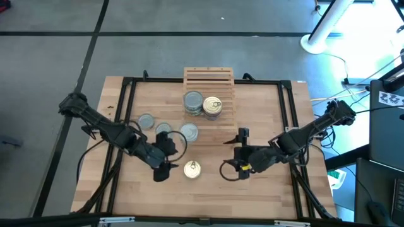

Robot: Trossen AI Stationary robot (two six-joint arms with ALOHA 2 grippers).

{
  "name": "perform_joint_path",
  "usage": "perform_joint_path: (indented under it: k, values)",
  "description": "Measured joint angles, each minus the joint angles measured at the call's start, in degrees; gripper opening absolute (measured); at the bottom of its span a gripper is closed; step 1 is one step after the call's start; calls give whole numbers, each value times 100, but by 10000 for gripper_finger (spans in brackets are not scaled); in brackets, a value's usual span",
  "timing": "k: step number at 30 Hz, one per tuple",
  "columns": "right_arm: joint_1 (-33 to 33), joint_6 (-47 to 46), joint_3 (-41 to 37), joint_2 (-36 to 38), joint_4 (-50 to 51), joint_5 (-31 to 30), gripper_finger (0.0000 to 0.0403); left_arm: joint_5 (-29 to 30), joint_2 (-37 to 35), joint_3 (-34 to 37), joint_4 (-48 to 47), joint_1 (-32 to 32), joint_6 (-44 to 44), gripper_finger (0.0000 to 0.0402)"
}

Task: Stack canned seafood by type on shelf
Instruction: Put the blue tuna can on the shelf

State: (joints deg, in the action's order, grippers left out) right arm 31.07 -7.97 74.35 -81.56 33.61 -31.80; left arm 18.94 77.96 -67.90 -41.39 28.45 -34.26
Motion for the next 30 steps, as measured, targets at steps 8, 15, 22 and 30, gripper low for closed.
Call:
perform_joint_path:
  k: [8,15,22,30]
  values:
    - [168,-123,0,0,-29,17,312,410,453,0,1,-83,309,280]
    - [156,-499,0,-77,-62,115,312,275,523,0,55,-56,-68,280]
    - [160,-1119,0,-571,-59,446,312,181,923,0,218,340,-1880,280]
    - [158,-2016,0,-1423,-85,447,312,-179,1636,0,220,559,-3858,280]
